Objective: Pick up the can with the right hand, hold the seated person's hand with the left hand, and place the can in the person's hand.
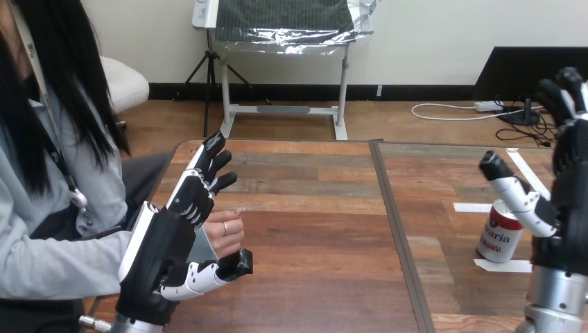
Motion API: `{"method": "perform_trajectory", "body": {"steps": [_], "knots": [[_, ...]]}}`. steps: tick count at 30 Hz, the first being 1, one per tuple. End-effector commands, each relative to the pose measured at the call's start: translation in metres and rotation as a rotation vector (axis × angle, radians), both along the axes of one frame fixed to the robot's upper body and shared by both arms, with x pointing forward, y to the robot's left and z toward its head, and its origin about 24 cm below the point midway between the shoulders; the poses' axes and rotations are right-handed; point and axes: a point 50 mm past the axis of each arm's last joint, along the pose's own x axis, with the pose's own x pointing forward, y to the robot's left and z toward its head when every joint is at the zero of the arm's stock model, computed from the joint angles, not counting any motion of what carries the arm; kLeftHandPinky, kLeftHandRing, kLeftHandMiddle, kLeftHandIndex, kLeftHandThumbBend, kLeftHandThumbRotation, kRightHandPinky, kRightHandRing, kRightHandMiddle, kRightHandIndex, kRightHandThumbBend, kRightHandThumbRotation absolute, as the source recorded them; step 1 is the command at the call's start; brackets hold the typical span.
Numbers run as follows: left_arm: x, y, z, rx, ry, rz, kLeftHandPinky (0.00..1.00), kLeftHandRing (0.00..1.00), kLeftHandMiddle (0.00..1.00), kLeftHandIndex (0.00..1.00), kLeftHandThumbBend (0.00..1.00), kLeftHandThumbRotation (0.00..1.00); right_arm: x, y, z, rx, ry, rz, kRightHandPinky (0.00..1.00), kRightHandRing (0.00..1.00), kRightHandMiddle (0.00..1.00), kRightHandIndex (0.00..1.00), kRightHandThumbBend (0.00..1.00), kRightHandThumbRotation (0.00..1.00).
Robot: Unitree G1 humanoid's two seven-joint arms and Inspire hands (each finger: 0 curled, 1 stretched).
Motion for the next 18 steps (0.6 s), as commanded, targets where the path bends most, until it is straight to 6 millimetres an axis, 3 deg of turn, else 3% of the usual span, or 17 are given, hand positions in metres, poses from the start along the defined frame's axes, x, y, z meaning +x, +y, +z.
{"method": "perform_trajectory", "body": {"steps": [1,18], "knots": [[0.012,0.003,0.018,-0.006,-0.084,0.006,0.89,0.96,0.99,0.96,1.00,0.59,0.016,-0.005,0.016,-0.010,-0.034,-0.007,0.99,0.91,0.90,0.94,1.00,0.52],[0.012,0.007,0.018,0.001,-0.084,0.004,0.88,0.96,0.99,0.96,1.00,0.60,0.019,-0.015,0.005,-0.004,0.082,-0.038,1.00,1.00,0.95,1.00,1.00,0.51]]}}
